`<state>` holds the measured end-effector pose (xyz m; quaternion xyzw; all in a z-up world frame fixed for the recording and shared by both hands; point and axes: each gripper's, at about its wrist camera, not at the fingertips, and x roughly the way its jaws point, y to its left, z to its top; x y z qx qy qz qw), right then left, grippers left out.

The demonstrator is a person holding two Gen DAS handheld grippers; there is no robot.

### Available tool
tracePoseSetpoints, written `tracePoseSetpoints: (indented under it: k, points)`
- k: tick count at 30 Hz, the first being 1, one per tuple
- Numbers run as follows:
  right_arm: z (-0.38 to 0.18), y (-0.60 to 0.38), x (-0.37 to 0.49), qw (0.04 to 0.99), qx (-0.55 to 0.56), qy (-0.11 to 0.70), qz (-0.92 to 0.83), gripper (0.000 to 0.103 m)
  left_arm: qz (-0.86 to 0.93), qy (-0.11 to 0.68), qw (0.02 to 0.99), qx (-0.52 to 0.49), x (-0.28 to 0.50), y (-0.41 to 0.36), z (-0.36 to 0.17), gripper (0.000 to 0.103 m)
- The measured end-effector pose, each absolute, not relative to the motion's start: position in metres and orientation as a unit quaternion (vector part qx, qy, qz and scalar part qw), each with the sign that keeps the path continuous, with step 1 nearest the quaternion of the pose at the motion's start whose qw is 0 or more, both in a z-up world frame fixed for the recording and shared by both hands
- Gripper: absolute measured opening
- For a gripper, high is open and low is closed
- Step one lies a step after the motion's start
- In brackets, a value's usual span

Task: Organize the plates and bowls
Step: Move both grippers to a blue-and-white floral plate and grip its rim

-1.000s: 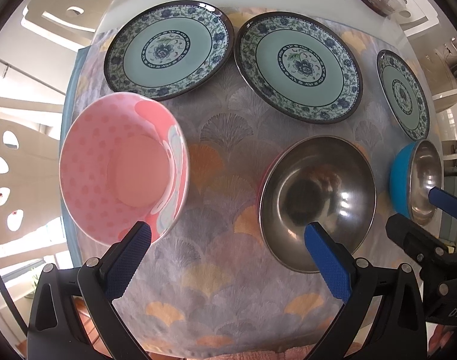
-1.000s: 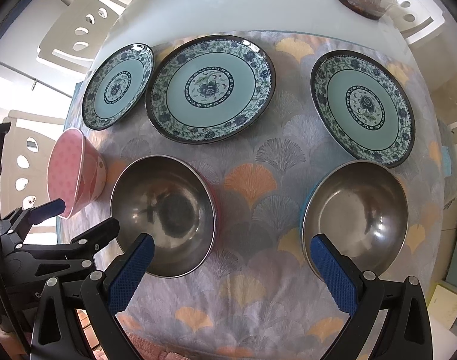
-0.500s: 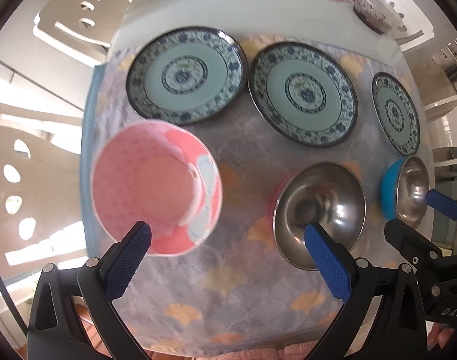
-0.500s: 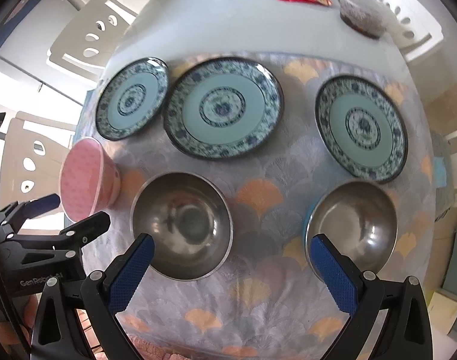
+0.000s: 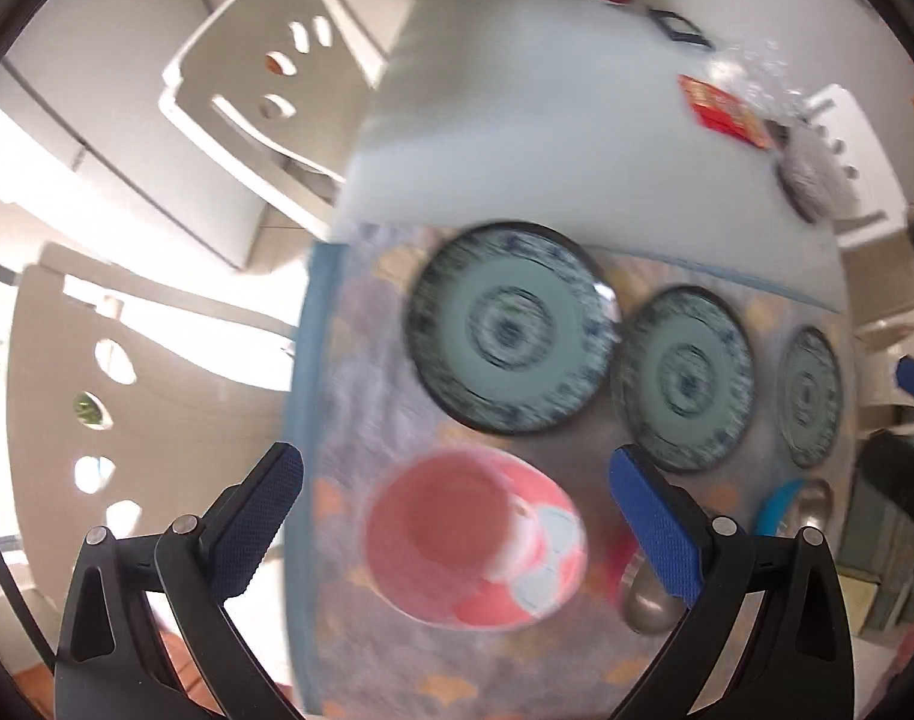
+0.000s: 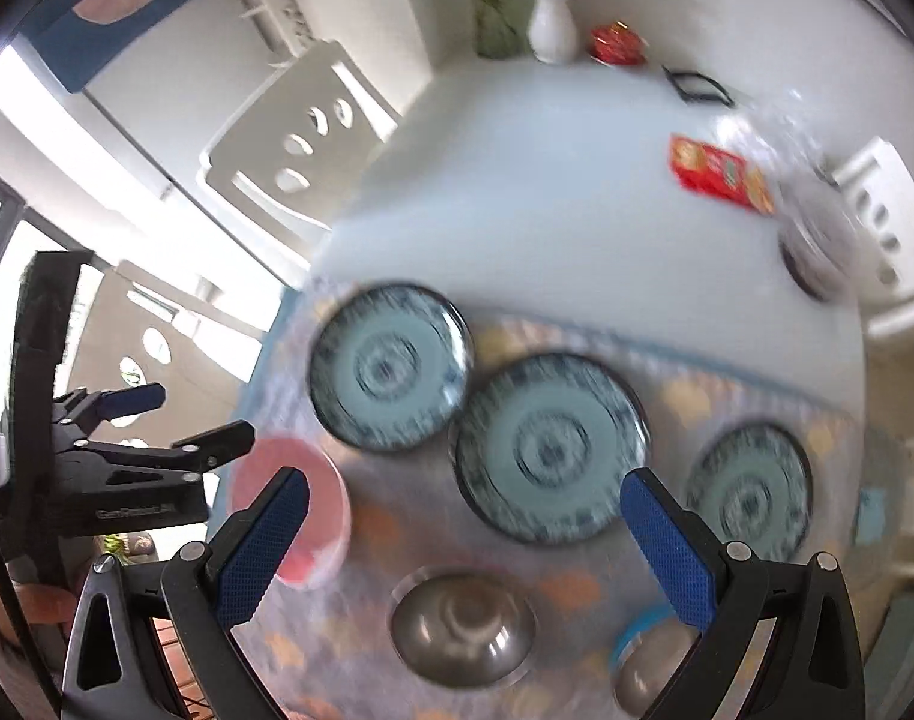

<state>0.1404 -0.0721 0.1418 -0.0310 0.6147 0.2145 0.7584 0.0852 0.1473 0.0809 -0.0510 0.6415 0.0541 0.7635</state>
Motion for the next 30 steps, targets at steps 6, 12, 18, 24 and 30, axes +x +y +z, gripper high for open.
tracePoseSetpoints:
  k: [6, 12, 18, 24, 30]
  points:
    - [0.100, -0.031, 0.182, 0.731, -0.051, 0.642, 0.227, 0.103, 0.064, 0.670, 0.737, -0.051, 0.117, 0.174, 0.032, 0.102]
    - [0.023, -0.005, 0.213, 0.691, -0.046, 0.685, 0.225, 0.103, 0.055, 0.698, 0.711, -0.062, 0.135, 0.179, -0.019, 0.102]
    - [-0.046, 0.011, 0.237, 0.666, -0.068, 0.708, 0.226, 0.103, 0.046, 0.726, 0.684, -0.063, 0.146, 0.178, -0.069, 0.102]
    - [-0.086, 0.025, 0.247, 0.658, -0.093, 0.710, 0.234, 0.103, 0.034, 0.735, 0.674, -0.058, 0.155, 0.173, -0.096, 0.103]
    - [-0.101, 0.037, 0.244, 0.656, -0.141, 0.701, 0.243, 0.103, 0.017, 0.730, 0.679, -0.072, 0.162, 0.175, -0.100, 0.103]
